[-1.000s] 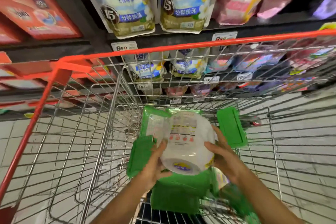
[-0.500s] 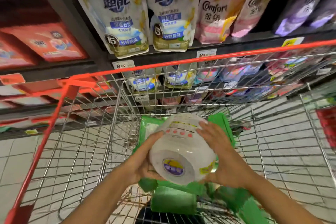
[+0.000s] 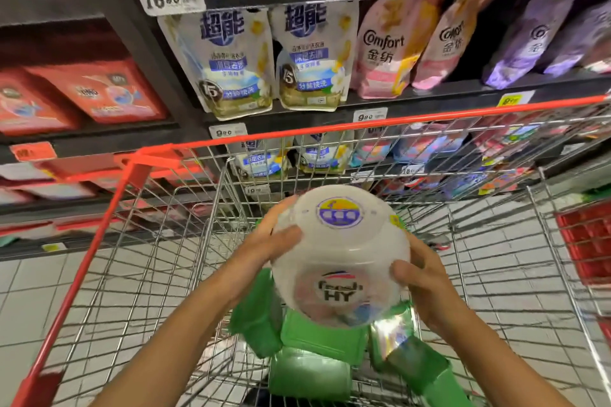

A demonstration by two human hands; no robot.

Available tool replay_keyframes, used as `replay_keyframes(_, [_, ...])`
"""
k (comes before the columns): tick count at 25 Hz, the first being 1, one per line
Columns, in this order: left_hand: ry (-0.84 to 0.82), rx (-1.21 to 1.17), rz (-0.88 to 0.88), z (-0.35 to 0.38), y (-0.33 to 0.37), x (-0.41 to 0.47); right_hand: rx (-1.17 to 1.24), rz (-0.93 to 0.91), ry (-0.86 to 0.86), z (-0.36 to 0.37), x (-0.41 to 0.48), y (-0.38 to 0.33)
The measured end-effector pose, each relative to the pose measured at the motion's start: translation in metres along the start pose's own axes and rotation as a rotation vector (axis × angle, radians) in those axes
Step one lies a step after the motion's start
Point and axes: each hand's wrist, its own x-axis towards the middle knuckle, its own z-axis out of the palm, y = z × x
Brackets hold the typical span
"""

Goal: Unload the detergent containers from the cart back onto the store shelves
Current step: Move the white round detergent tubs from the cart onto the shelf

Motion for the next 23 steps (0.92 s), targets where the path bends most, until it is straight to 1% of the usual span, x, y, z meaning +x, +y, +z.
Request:
replay_keyframes(1, [0.024, -0.057, -0.049, 0.006, 0.008, 0.0, 0.038, 0.013, 0.035, 0.002, -0.001, -0.005])
replay_keyframes(2, [0.029, -0.109, -0.026, 0.009, 0.009, -0.007, 0.073, 0.028, 0.071, 0.005, -0.001, -0.01])
replay_keyframes(3, [0.059, -0.14, 0.039, 0.013, 0.007, -0.012, 0.109, 0.055, 0.109, 0.01, -0.001, -0.013])
replay_keyframes(4, [0.119, -0.129, 0.095, 0.019, 0.004, -0.014, 0.143, 0.092, 0.147, 0.015, -0.001, -0.015])
replay_keyframes(5, [0.178, -0.134, 0.123, 0.029, 0.006, -0.011, 0.177, 0.124, 0.18, 0.022, -0.001, -0.018])
replay_keyframes(7, [0.274, -0.213, 0.125, 0.041, 0.01, -0.012, 0.218, 0.162, 0.199, 0.032, -0.003, -0.019])
replay_keyframes(10, [0.377, -0.345, 0.149, 0.045, 0.011, -0.025, 0.198, 0.119, 0.175, 0.048, -0.009, -0.022])
replay_keyframes(14, [0.537, -0.37, 0.236, 0.034, 0.017, -0.056, 0.072, -0.009, 0.114, 0.079, -0.016, -0.026])
replay_keyframes(18, [0.66, -0.391, 0.323, 0.013, 0.028, -0.102, 0.011, -0.117, 0.072, 0.136, -0.019, -0.039])
replay_keyframes(21, [0.755, -0.402, 0.378, -0.01, 0.035, -0.143, 0.01, -0.114, 0.009, 0.185, -0.022, -0.044])
replay_keyframes(23, [0.791, -0.381, 0.423, -0.03, 0.039, -0.175, 0.016, -0.094, -0.047, 0.221, -0.029, -0.042])
